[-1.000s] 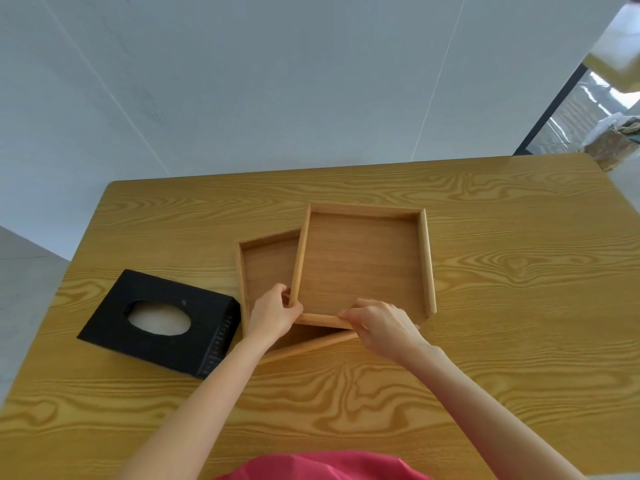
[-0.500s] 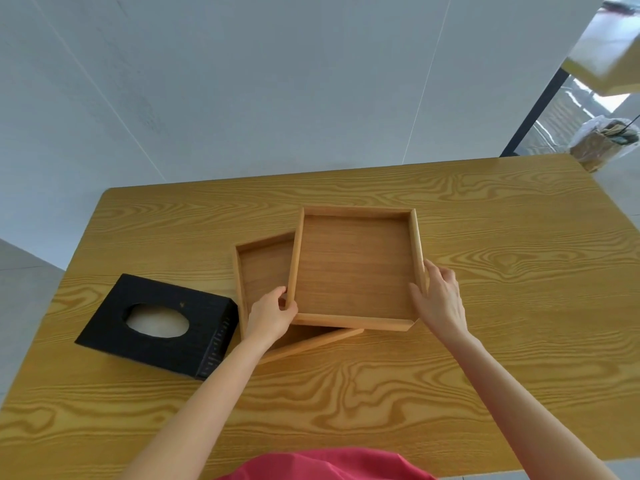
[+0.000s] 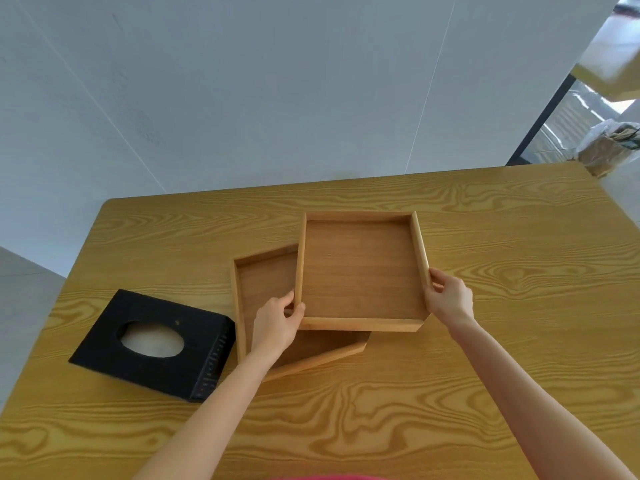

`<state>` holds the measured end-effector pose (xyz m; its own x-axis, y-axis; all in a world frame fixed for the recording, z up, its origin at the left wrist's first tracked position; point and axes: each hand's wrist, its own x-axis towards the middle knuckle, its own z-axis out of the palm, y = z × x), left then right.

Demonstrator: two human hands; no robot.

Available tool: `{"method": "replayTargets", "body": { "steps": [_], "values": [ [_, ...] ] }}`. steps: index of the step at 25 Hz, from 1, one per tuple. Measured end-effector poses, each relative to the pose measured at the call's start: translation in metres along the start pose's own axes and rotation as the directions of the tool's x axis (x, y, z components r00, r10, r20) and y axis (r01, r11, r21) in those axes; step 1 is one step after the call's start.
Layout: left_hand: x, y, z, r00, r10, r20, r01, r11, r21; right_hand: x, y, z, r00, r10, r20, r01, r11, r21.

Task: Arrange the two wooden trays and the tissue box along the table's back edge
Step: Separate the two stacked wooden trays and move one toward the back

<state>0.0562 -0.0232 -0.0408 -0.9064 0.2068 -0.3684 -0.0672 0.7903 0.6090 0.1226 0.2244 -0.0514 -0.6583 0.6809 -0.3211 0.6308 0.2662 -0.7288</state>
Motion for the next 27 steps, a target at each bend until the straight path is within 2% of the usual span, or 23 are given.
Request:
{"method": "replayTargets", "body": {
  "steps": [10, 14, 27],
  "values": [
    [0.058, 0.083, 0.014, 0.994, 0.111, 0.023, -0.111, 0.994, -0.016, 0.081, -0.03, -0.055, 0.992, 0.044, -0.121, -0.031, 0.994, 0.107],
    [0.074, 0.107, 0.029, 0.996, 0.088, 0.029, -0.086, 0.995, -0.045, 0.107, -0.035, -0.071, 0.988, 0.057, -0.143, -0.045, 0.995, 0.086],
    [0.094, 0.096, 0.065, 0.998, 0.051, 0.026, -0.051, 0.999, 0.016, 0.143, -0.02, -0.049, 0.991, 0.103, -0.08, -0.094, 0.99, 0.106]
  ]
}}
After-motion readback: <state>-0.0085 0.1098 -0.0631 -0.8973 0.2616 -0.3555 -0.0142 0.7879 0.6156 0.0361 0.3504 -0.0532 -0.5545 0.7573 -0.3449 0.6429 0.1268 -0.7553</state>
